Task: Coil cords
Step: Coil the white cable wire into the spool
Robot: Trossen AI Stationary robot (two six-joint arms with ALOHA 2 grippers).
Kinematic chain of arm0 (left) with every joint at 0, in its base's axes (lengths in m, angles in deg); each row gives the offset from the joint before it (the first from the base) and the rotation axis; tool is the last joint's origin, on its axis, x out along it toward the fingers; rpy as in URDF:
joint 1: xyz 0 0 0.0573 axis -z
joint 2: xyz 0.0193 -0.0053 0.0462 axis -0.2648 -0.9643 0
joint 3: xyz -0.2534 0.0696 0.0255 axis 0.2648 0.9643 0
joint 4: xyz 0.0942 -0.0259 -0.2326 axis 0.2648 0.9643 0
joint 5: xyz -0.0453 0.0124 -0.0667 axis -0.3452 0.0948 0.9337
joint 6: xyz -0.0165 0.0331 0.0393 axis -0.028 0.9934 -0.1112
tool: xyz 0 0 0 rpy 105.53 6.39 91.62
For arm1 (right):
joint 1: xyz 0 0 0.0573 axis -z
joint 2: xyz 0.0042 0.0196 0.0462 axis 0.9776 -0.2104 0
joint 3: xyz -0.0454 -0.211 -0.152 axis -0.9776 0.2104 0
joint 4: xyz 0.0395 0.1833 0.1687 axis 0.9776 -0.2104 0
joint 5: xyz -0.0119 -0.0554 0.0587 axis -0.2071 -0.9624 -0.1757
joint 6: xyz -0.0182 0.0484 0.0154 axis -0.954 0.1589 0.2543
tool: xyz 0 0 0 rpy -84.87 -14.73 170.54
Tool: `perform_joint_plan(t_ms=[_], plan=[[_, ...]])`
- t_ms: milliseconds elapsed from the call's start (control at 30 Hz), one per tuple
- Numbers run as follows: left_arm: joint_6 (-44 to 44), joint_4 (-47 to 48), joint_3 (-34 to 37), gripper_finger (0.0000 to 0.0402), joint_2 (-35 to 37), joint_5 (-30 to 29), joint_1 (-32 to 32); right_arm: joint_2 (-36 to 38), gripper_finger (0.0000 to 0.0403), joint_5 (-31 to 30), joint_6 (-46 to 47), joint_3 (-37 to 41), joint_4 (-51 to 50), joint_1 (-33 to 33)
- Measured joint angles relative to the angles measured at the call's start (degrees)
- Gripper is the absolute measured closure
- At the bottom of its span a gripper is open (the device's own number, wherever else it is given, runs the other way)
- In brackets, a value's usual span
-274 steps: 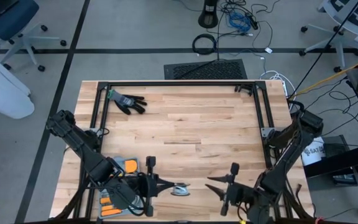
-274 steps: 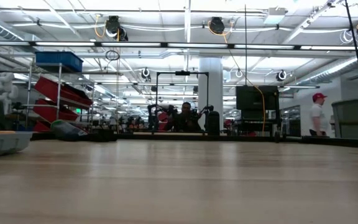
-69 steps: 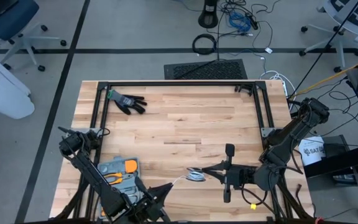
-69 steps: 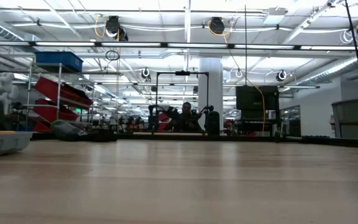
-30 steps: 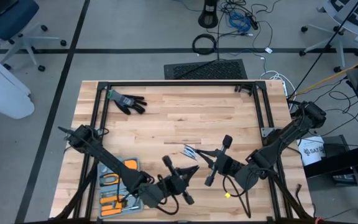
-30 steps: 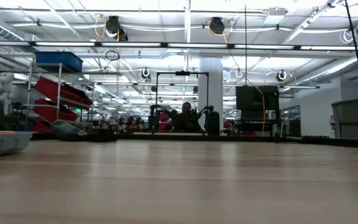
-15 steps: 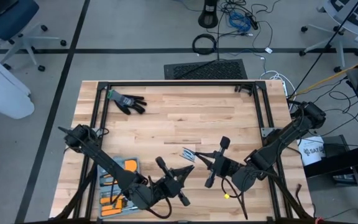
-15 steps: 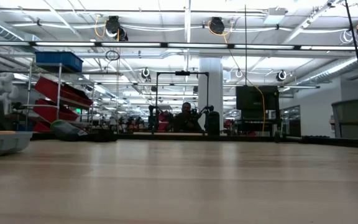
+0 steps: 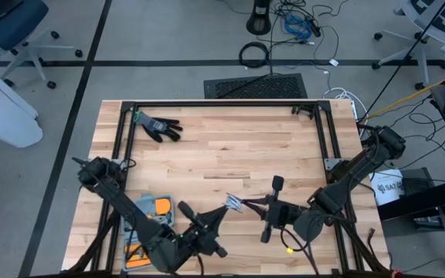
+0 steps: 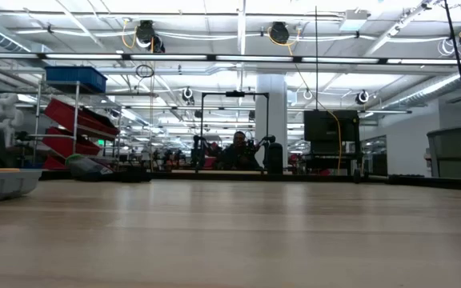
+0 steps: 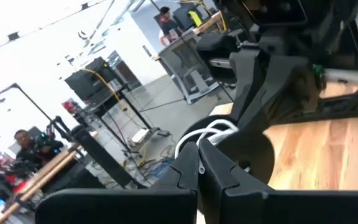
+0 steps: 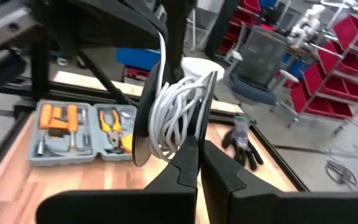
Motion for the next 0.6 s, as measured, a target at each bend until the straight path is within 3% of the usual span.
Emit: perform_joint_plan(t_ms=[167, 433, 600], plan=[[2.25, -0.11, -0.39, 0.0401, 0.0, -0.55, 1.55, 0.1, 0.0403, 0.94, -3.46, 0.02, 2.86, -0.74], [2.44, 4.26, -0.45, 0.0401, 0.0, -0.54, 3.76, 1.81, 0.0403, 8.24, -4.15, 0.2, 4.93, -1.04], [2.5, 5.79, -0.48, 0.0401, 0.11, 4.1, 4.6, 3.16, 0.0403, 12.32, -2.45, 0.26, 5.98, -1.12]])
